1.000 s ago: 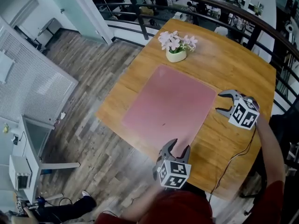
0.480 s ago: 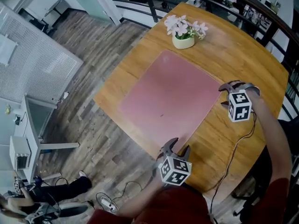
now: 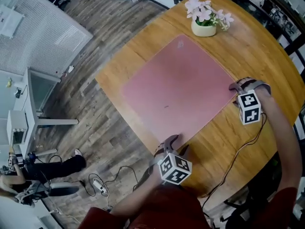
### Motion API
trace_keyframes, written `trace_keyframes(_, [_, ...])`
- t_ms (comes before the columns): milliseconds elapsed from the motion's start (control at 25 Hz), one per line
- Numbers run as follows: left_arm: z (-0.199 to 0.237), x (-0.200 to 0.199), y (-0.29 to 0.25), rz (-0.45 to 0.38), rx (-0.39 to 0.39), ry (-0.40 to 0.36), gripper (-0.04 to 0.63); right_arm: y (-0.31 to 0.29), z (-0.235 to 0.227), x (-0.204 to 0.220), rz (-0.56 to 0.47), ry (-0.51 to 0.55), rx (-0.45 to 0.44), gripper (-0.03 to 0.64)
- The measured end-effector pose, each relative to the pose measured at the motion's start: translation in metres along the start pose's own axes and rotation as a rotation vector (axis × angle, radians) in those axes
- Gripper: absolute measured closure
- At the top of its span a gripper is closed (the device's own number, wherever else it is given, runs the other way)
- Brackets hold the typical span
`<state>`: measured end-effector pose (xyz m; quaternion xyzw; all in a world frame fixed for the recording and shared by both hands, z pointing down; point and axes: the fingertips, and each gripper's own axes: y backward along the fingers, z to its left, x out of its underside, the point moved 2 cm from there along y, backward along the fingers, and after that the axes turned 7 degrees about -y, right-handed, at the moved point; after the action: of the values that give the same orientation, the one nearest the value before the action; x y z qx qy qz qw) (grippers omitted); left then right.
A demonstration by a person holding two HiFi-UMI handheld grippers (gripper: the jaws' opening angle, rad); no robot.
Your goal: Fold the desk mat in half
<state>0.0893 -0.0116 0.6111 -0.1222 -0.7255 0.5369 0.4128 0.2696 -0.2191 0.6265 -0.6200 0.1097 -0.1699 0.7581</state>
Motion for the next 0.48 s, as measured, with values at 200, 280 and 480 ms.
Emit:
trace_keyframes(200, [0.004, 0.002, -0.012, 0.043, -0.009, 0.008, 0.33, -0.014, -0.009, 0.008, 0.003, 0.062, -0.034, 0.334])
trace_keyframes(280, [0.005, 0.004, -0.015, 0.057, -0.01, 0.015, 0.328, -0.017, -0.012, 0.008, -0.005, 0.064, -0.047, 0.316])
trace_keyframes(480, [0.003, 0.011, -0.023, 0.077, 0.004, 0.021, 0.319, -0.021, -0.017, 0.007, -0.019, 0.078, -0.089, 0.284])
